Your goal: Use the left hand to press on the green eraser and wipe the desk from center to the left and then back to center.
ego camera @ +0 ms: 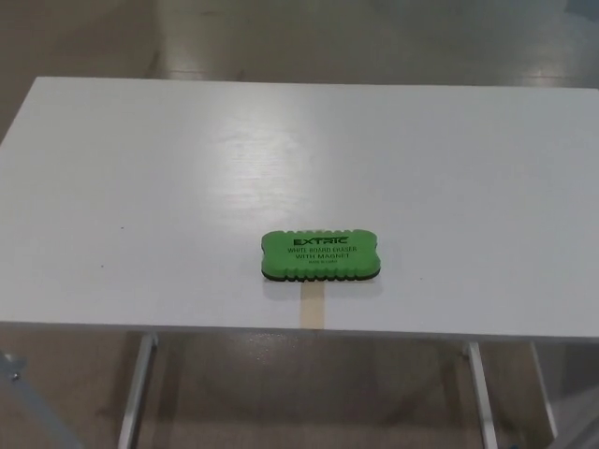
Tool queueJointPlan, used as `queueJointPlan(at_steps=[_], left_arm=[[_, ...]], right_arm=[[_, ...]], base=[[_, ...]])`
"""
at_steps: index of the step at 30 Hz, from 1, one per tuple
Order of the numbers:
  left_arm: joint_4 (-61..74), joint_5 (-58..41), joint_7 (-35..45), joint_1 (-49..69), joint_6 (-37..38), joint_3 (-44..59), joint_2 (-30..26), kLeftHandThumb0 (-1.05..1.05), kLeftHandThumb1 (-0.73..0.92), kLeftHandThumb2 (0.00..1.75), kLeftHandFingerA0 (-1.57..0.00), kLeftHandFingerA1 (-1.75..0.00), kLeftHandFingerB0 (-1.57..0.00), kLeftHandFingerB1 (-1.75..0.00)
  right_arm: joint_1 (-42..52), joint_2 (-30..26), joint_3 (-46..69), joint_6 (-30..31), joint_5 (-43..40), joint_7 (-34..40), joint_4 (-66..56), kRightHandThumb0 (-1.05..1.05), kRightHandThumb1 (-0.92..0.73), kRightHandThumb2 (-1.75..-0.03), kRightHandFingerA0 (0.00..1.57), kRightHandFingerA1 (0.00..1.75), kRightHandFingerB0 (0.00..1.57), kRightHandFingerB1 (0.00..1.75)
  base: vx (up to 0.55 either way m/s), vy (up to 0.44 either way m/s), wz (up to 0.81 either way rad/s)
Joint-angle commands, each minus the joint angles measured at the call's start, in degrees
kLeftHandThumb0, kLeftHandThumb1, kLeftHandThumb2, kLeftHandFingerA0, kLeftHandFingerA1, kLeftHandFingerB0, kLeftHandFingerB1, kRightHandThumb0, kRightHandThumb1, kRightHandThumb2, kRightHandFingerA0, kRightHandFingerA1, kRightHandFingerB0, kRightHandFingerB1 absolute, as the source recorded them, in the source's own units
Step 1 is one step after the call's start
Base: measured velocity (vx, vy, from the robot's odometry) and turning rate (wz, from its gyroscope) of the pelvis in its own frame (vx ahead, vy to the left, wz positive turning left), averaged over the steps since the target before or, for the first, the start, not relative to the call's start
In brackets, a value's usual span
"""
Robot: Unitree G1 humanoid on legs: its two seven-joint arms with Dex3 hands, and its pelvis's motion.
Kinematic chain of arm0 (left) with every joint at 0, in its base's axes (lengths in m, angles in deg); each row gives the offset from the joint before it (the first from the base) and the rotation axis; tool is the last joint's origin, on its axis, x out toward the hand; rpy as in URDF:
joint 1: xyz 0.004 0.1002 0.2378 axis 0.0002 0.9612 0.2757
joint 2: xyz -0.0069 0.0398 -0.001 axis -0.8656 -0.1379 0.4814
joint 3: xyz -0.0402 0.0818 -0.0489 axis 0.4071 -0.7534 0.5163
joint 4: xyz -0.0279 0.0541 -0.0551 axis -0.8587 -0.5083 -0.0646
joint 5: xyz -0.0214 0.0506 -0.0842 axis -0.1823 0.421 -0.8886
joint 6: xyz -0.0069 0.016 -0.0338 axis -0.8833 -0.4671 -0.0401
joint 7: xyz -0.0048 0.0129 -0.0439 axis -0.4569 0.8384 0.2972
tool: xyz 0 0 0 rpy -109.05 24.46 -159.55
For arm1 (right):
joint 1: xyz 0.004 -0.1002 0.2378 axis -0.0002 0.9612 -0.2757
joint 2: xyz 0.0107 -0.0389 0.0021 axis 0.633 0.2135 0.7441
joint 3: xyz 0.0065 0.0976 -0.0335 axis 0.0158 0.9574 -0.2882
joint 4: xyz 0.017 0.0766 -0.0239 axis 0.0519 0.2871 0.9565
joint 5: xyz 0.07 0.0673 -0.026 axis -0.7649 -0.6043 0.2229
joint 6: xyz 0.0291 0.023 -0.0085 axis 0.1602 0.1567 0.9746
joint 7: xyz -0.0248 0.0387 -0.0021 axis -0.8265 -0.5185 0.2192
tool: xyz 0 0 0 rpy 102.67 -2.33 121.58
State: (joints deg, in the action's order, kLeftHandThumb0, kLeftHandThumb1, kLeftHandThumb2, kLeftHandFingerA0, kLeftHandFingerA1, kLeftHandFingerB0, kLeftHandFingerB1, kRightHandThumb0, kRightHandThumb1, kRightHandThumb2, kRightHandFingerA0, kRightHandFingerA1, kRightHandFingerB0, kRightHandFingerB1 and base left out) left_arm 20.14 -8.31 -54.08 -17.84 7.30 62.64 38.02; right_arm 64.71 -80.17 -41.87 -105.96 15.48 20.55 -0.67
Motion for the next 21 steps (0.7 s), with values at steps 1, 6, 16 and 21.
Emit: queueJointPlan(at_steps=[1,6,16,21], left_arm=[[20.4,-14.3,49.6,3.7,-12.6,-16.2,-12.0,-0.29,0.67,0.61,-0.86,-0.5,-0.83,-0.47],[26.5,-15.2,52.0,2.8,-16.1,-21.3,-13.8,-0.31,0.68,0.61,-0.86,-0.5,-0.83,-0.47],[40.9,-19.4,50.8,-0.7,-17.3,-27.6,-14.7,-0.33,0.72,0.62,-0.84,-0.51,-0.81,-0.47],[52.0,-21.6,44.0,-3.9,-23.3,-29.3,-14.7,-0.31,0.72,0.62,-0.84,-0.51,-0.81,-0.47]], right_arm=[[0.5,-0.6,-0.1,-3.7,-2.6,-4.7,1.6,-0.22,-0.7,-0.6,0.71,0.54,0.44,0.45],[0.7,-0.7,-0.1,-3.6,-2.0,-4.2,1.7,-0.23,-0.7,-0.6,0.72,0.54,0.43,0.45],[1.0,-0.7,-0.5,-3.2,-1.0,-3.3,1.3,-0.22,-0.7,-0.6,0.72,0.53,0.44,0.44],[1.3,-0.4,-0.3,-2.7,-1.6,-3.8,0.9,-0.22,-0.7,-0.6,0.72,0.53,0.44,0.44]], base=[[0.0,0.0,0.0],[0.0,0.0,0.0],[0.0,0.0,0.0],[0.0,0.0,0.0]])
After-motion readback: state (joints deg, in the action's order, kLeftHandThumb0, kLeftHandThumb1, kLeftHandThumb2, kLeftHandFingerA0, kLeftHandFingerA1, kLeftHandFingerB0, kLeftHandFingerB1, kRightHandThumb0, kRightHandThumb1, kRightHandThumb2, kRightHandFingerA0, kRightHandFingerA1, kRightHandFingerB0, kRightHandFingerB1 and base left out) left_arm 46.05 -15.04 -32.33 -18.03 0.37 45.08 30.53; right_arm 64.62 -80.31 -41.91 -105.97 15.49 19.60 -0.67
